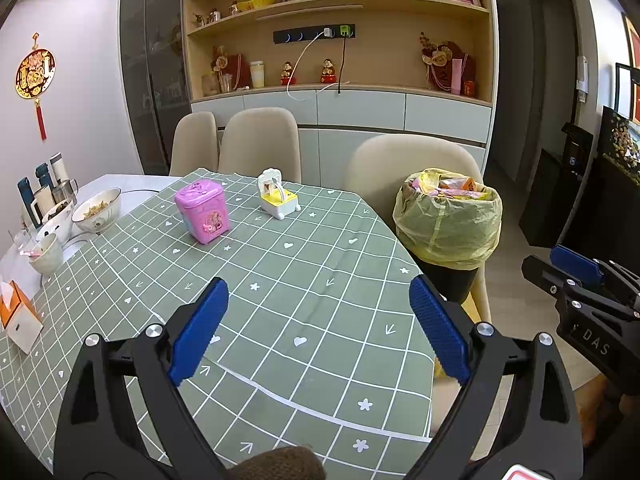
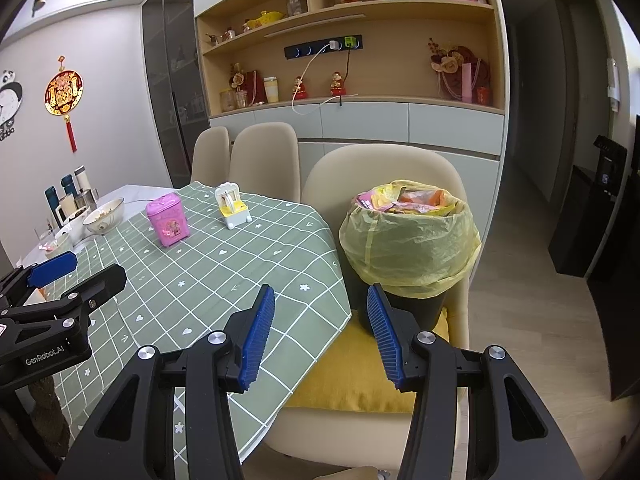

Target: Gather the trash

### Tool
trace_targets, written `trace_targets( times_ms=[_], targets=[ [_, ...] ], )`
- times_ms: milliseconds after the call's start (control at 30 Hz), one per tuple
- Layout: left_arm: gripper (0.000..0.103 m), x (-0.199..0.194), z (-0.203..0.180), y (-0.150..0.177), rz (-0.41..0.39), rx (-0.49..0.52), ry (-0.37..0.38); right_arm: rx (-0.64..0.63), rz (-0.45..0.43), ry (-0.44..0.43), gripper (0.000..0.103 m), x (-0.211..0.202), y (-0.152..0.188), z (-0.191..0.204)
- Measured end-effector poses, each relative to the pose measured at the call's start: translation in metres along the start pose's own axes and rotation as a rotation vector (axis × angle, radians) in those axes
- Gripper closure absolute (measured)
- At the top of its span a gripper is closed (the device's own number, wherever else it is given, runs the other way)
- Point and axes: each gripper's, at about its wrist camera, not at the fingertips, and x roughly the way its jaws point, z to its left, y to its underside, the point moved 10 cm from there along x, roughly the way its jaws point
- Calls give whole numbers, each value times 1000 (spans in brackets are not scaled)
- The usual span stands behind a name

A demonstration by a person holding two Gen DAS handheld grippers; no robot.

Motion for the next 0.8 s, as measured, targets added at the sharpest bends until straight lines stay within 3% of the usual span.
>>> trace_targets(
  times_ms=[700,800],
  targets=[
    [16,1,0,-1,1,1,13,6,7,5,57,5,6,-1],
    [16,5,5,1,18,-13,-3,30,5,-39,57,10,3,3]
  ],
)
